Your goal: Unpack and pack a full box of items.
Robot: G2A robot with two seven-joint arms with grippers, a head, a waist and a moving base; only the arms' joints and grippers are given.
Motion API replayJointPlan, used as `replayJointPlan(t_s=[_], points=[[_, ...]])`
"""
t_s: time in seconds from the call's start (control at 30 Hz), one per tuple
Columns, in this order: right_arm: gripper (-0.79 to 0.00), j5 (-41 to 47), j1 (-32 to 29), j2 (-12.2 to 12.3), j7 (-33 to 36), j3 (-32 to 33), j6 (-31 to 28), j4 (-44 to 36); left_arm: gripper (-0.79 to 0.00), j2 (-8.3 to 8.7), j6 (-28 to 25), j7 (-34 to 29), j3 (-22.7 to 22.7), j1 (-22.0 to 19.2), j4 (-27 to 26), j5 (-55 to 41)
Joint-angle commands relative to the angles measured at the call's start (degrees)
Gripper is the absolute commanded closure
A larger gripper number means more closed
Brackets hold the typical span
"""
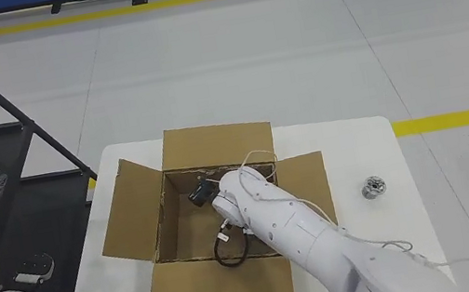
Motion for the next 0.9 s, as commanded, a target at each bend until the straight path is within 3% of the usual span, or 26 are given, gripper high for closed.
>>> replayJointPlan(t_s=[0.0, 0.5, 0.7, 0.87], points=[[-0.314, 0.40, 0.26, -0.29, -0.28, 0.39, -0.39, 0.88, -0.785, 0.00, 0.00, 0.00, 0.00, 0.00, 0.00, 0.00], [-0.397, 1.77, 1.93, 0.55, -4.04, 3.31, -6.41, 1.85, -0.785, 0.00, 0.00, 0.00, 0.00, 0.00, 0.00, 0.00], [-0.591, 2.15, 2.56, 2.60, -5.22, 5.22, -9.06, -2.45, -0.785, 0.00, 0.00, 0.00, 0.00, 0.00, 0.00, 0.00], [-0.640, 1.12, 1.05, 5.96, -4.57, 7.44, -9.83, -10.33, -0.785, 0.00, 0.00, 0.00, 0.00, 0.00, 0.00, 0.00]])
